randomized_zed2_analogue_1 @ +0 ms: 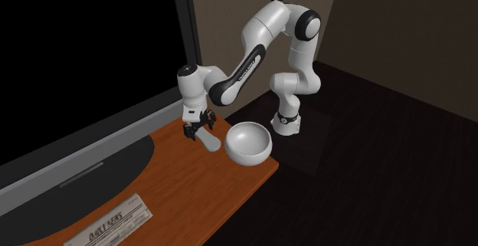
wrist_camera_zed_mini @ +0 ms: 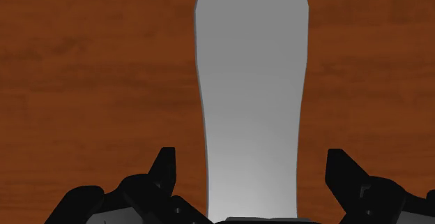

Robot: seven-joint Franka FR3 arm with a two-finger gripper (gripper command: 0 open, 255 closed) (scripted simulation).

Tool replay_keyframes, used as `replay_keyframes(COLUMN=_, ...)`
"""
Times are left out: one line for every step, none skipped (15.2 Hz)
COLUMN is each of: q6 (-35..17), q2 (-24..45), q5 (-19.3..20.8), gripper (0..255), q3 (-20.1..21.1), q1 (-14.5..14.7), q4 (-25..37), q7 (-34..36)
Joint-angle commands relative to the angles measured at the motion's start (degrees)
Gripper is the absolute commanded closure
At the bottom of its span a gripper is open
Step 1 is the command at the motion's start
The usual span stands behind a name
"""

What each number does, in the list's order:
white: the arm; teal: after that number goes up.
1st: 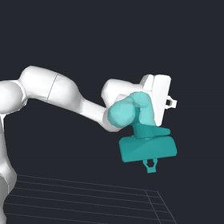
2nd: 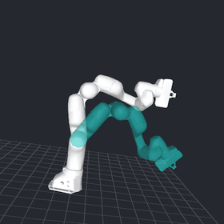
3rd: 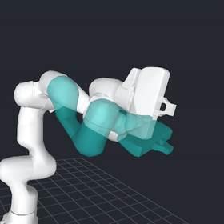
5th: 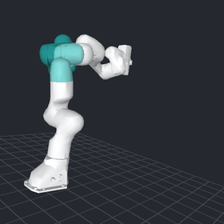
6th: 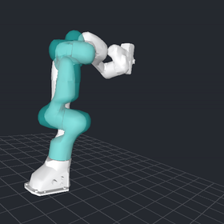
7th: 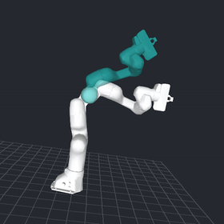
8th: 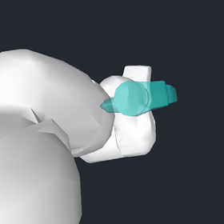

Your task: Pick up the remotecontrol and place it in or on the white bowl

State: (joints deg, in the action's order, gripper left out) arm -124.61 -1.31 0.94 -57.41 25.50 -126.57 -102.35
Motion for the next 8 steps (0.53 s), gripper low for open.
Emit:
replay_keyframes(q6=-0.1, q2=0.1, q5=-0.1, gripper=0, q3=0.0, q1=0.0, q4=-0.1, q7=-0.1)
replay_keyframes(q6=-0.1, q2=0.1, q5=-0.1, gripper=0, q3=0.0, q1=0.0, q4=-0.1, q7=-0.1)
replay_keyframes(q6=-0.1, q2=0.1, q5=-0.1, gripper=0, q3=0.0, q1=0.0, q4=-0.1, q7=-0.1)
replay_keyframes(q6=-0.1, q2=0.1, q5=-0.1, gripper=0, q3=0.0, q1=0.0, q4=-0.1, q7=-0.1)
replay_keyframes(q6=-0.1, q2=0.1, q5=-0.1, gripper=0, q3=0.0, q1=0.0, q4=-0.1, q7=-0.1)
replay_keyframes(q6=-0.1, q2=0.1, q5=-0.1, gripper=0, q3=0.0, q1=0.0, q4=-0.1, q7=-0.1)
replay_keyframes(q6=-0.1, q2=0.1, q5=-0.1, gripper=255, q3=0.0, q1=0.0, q4=-0.1, q7=-0.1)
replay_keyframes(q6=-0.1, q2=0.1, q5=-0.1, gripper=255, q3=0.0, q1=0.0, q4=-0.1, q7=-0.1)
